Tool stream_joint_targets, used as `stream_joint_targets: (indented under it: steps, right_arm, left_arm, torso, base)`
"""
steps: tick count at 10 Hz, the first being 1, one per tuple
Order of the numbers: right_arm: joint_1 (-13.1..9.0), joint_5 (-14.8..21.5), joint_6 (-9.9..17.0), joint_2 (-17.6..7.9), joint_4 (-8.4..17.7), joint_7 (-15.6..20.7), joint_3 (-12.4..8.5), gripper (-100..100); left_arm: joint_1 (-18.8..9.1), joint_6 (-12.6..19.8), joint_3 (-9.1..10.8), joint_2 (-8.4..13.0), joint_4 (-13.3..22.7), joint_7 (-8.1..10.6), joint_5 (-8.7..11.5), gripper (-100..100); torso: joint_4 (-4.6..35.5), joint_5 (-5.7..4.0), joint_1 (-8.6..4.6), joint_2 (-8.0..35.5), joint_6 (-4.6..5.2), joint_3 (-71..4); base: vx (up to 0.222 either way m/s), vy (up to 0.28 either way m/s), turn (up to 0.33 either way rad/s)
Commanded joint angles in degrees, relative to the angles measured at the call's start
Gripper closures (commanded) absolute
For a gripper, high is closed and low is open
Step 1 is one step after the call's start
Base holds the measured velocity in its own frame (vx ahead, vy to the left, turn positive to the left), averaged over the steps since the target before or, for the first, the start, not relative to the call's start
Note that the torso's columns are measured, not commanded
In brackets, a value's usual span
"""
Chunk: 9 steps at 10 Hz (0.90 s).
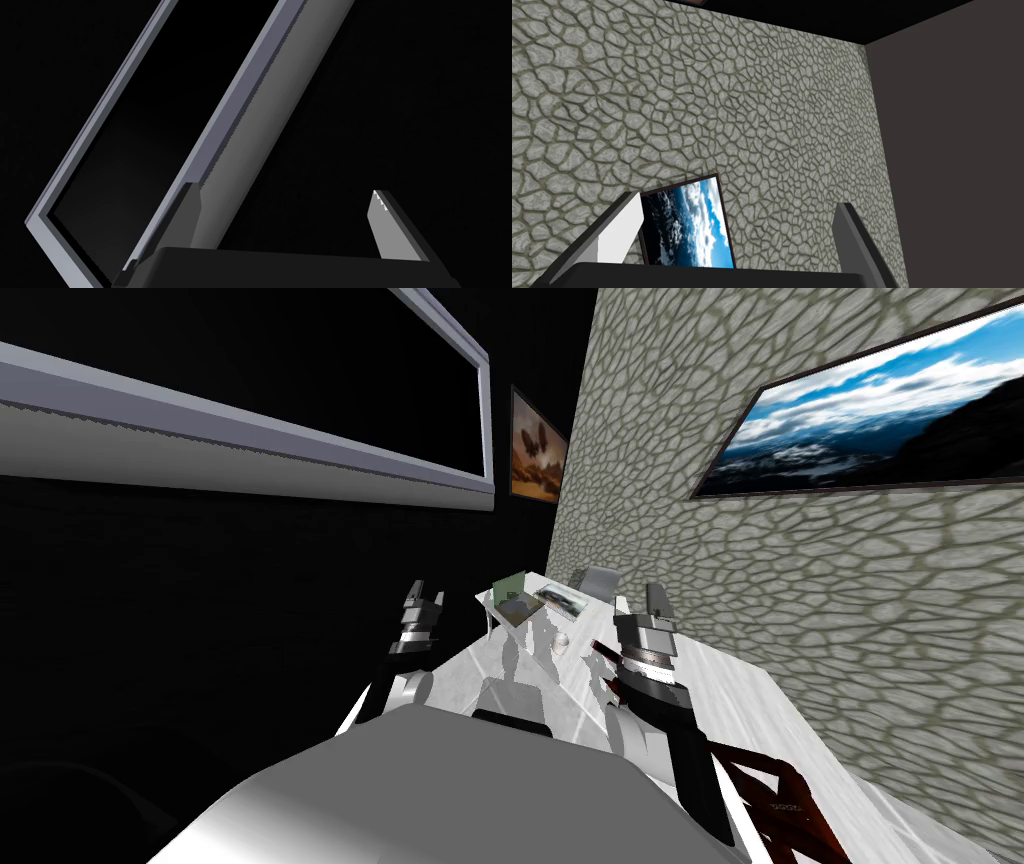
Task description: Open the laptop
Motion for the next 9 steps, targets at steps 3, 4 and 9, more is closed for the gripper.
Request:
stream_joint_targets:
  steps: [3,4,9]
  right_arm:
    - [0.00,0.00,0.00,0.00,-0.01,0.00,0.00,0]
    - [0.00,0.00,0.00,0.00,-0.01,0.00,0.00,0]
    - [0.00,0.00,-0.01,0.00,-0.02,0.00,0.00,0]
  left_arm:
    - [0.00,0.00,0.00,0.00,-0.01,0.00,0.00,0]
    - [0.00,0.00,0.00,0.00,-0.01,0.00,0.00,0]
    - [0.00,-0.01,0.00,0.00,-0.02,0.00,0.00,0]
  torso:
    - [10.06,0.00,0.00,10.03,0.00,-20.14]
    - [14.24,0.00,0.00,14.22,0.00,-28.50]
    - [35.37,0.00,0.00,35.39,0.00,-70.73]
  base:
    - [0.000,0.000,0.000]
    - [0.000,0.000,0.000]
    - [0.000,0.000,0.000]
